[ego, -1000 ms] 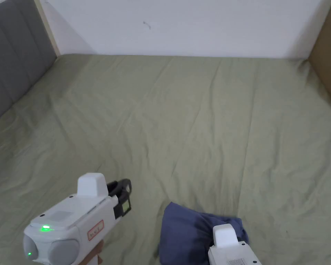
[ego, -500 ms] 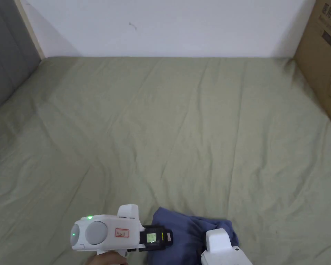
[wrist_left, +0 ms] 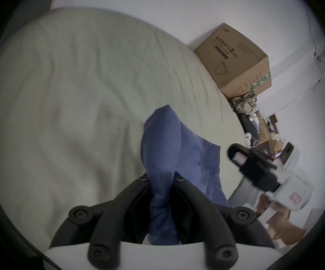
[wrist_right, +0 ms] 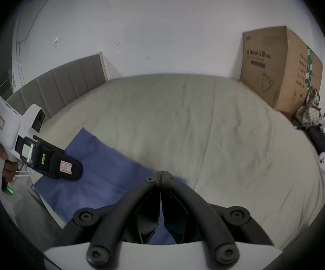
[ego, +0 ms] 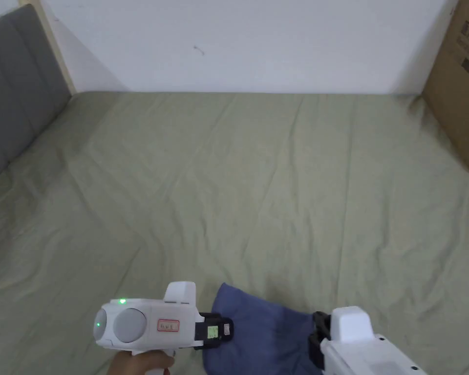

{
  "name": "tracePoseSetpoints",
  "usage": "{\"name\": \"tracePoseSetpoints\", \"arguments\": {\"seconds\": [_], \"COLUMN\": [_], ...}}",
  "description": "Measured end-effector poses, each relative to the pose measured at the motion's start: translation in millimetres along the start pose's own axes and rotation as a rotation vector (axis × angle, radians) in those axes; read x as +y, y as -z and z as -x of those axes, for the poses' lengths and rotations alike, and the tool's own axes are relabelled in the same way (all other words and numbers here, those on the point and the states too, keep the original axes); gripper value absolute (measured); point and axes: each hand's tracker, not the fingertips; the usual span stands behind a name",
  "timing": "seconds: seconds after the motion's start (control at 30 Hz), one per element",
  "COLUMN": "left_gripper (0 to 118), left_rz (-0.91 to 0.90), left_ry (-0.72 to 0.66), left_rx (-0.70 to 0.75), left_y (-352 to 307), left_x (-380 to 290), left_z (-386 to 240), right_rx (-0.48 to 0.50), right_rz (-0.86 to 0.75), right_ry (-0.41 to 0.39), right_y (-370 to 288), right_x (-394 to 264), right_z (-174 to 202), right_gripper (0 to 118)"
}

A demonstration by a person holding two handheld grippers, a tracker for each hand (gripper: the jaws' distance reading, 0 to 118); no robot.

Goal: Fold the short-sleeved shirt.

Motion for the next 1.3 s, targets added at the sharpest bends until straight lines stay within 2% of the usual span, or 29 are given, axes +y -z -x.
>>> {"name": "tracePoseSetpoints", "arguments": {"seconds": [0.13, 0.27, 0.5, 0.67, 0.9, 0.97, 1.0, 1.07, 1.1, 1.13, 1.3], "left_gripper": [13, 13, 13, 13, 15, 25, 36, 77, 92, 101, 101], "left_rz": [-0.028, -0.061, -0.057, -0.024, 0.012, 0.007, -0.004, -0.041, -0.066, -0.101, -0.301], "left_ry": [0.061, 0.052, -0.071, -0.197, -0.132, -0.125, -0.131, -0.143, -0.146, -0.137, -0.059], "left_rx": [0.096, 0.304, 0.556, 0.591, 0.636, 0.646, 0.675, 0.715, 0.733, 0.751, 0.683], "left_y": [-59, -114, -183, -183, -154, -158, -159, -165, -171, -177, -214], "left_x": [26, 54, 88, 86, 86, 88, 89, 89, 90, 92, 95], "left_z": [44, 111, 235, 278, 268, 267, 263, 253, 249, 238, 166], "right_rx": [-0.025, -0.052, -0.061, -0.067, -0.08, -0.082, -0.085, -0.089, -0.09, -0.089, -0.097], "right_rz": [-0.071, -0.1, -0.087, -0.05, -0.024, -0.036, -0.043, -0.067, -0.078, -0.096, -0.214], "right_ry": [-0.032, -0.063, -0.057, -0.063, -0.074, -0.068, -0.063, -0.057, -0.054, -0.051, -0.049], "right_y": [-17, -18, 1, 20, 21, 15, 11, 3, -3, -9, -47], "right_x": [21, 34, 44, 42, 40, 42, 44, 49, 53, 58, 86], "right_z": [3, 9, 23, 29, 26, 22, 19, 15, 13, 10, -1], "right_gripper": [0, 0, 0, 0, 0, 0, 0, 0, 0, 0, 0]}}
